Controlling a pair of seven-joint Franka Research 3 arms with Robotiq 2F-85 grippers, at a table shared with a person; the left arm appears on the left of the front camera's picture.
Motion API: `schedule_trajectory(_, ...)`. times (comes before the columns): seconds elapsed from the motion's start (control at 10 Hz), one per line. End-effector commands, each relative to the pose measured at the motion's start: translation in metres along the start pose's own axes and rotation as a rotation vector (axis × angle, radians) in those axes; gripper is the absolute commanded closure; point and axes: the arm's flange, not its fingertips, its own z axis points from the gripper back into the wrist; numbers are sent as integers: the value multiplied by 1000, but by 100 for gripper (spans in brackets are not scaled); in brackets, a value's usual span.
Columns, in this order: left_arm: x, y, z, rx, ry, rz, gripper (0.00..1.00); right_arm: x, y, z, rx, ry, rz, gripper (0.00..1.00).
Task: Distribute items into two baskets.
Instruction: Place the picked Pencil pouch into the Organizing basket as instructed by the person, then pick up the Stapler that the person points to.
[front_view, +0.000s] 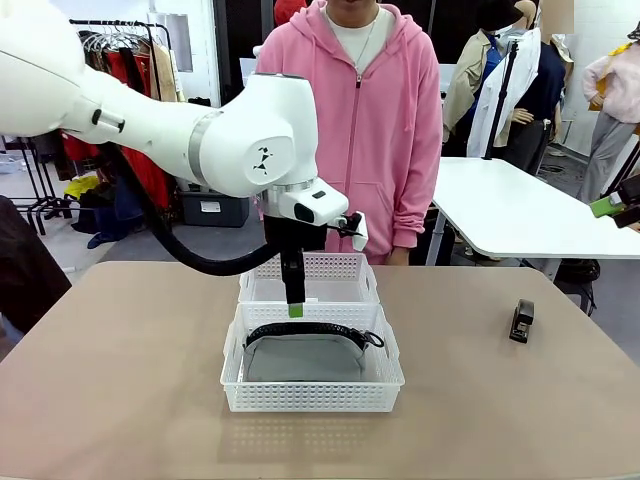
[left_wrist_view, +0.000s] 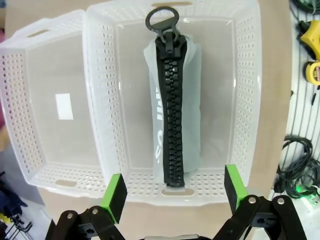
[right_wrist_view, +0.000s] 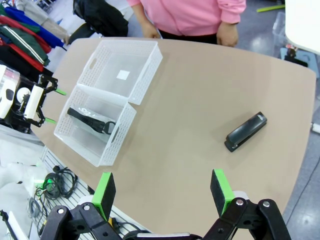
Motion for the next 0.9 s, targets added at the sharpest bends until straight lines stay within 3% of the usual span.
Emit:
schedule_trajectory(0.0, 6, -1, -4, 1, 8, -5, 0, 2, 1, 0, 19, -18, 2, 0)
schedule_trajectory(0.8, 6, -1, -4, 1, 8, -5, 0, 2, 1, 0, 19, -18, 2, 0)
